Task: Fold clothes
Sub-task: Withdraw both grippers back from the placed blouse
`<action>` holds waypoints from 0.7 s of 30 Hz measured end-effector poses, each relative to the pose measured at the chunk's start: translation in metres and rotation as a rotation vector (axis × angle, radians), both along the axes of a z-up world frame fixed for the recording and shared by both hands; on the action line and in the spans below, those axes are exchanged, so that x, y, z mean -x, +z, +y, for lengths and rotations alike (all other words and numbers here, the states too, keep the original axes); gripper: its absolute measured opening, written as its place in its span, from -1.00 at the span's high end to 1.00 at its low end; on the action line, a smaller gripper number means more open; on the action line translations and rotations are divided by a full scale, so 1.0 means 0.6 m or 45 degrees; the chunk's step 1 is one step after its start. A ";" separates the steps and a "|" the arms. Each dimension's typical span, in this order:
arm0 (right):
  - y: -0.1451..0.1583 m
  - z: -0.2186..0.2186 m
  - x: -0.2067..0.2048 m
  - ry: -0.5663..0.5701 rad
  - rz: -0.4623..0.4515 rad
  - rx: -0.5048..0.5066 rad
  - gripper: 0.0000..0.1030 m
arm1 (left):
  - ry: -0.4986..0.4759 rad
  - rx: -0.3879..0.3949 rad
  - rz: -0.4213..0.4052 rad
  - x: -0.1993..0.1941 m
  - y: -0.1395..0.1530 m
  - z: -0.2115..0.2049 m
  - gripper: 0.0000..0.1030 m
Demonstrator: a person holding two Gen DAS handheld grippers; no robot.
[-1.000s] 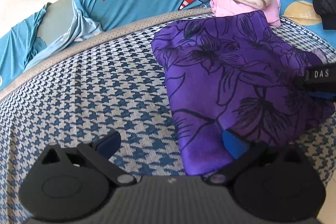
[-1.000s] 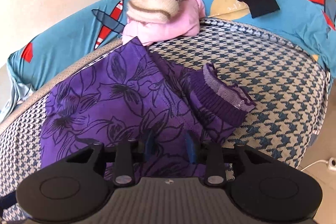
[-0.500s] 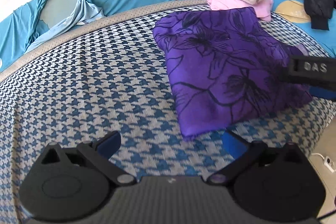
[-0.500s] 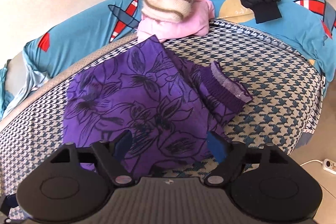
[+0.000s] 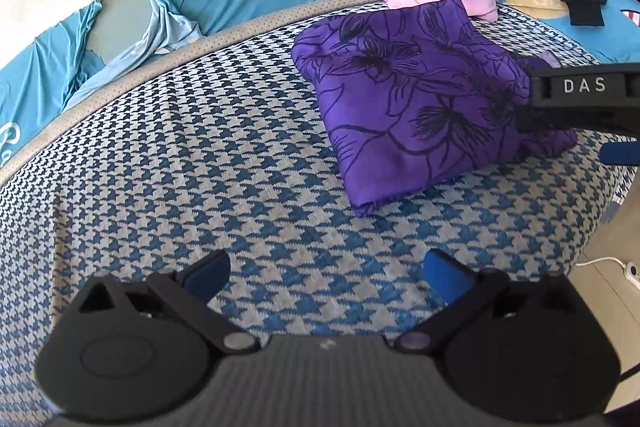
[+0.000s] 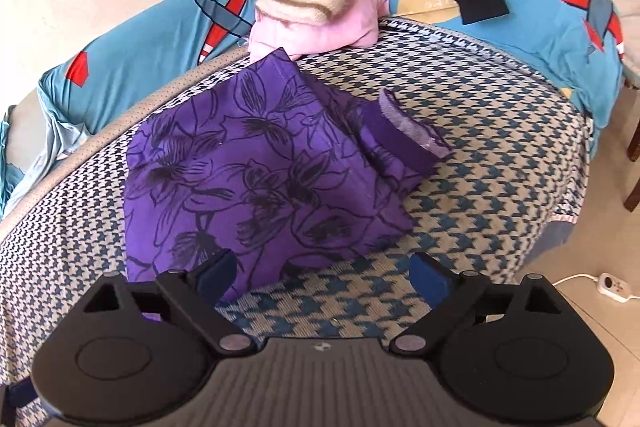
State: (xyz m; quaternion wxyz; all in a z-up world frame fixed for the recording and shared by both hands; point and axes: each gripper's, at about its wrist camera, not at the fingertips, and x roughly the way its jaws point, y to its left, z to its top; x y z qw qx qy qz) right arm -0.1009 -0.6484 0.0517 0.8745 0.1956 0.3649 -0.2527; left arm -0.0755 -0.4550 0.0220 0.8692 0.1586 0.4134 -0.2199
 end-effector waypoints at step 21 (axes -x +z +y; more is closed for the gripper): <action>-0.001 -0.002 0.041 -0.045 0.073 0.043 -0.86 | -0.077 0.000 0.025 0.043 0.006 -0.018 -1.00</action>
